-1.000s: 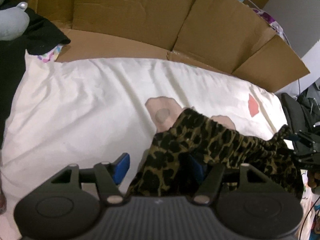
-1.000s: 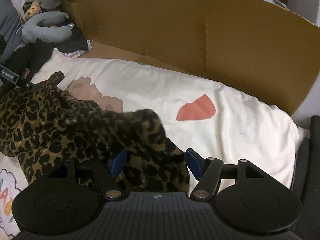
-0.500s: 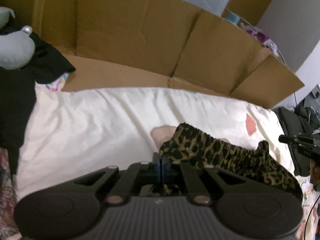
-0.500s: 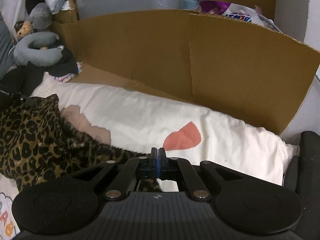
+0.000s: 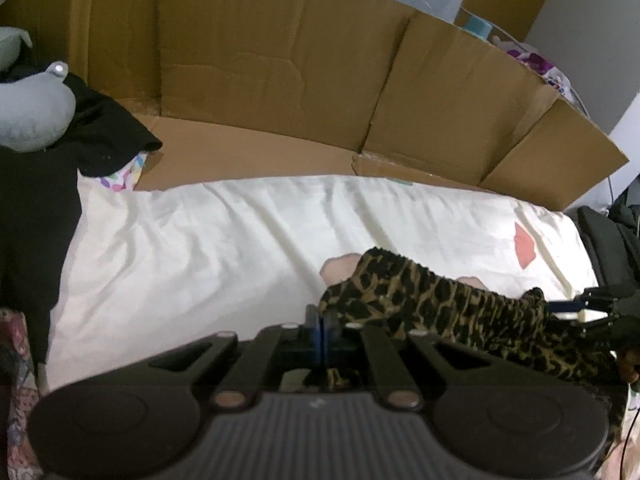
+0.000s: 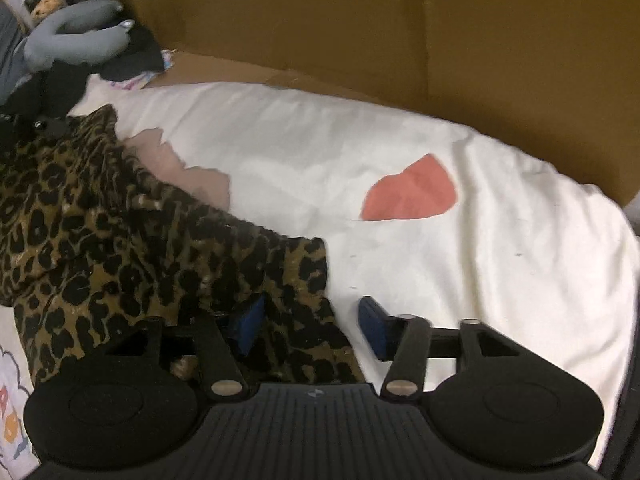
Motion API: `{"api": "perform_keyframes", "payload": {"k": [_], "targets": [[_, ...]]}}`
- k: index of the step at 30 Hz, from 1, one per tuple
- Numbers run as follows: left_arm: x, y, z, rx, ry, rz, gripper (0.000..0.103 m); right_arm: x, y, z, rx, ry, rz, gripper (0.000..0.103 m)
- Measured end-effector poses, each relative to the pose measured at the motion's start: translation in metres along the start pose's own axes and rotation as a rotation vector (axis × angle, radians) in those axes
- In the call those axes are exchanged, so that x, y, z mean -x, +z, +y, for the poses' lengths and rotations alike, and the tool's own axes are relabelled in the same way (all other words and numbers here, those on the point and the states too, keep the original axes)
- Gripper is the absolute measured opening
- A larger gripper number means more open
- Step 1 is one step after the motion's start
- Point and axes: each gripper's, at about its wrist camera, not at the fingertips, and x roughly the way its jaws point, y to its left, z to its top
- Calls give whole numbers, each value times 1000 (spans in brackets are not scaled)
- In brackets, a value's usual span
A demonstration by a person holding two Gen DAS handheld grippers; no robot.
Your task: Fold clothes
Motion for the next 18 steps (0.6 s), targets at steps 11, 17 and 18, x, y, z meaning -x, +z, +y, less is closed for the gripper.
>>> {"api": "perform_keyframes", "payload": {"k": [11, 17, 18], "targets": [[11, 13, -1, -53, 37, -62, 1, 41, 28, 8, 98, -138, -129, 10], [16, 28, -1, -59, 76, -106, 1, 49, 63, 14, 161, -198, -163, 10], [16, 32, 0, -63, 83, -112, 1, 50, 69, 14, 167, -206, -167, 10]]}}
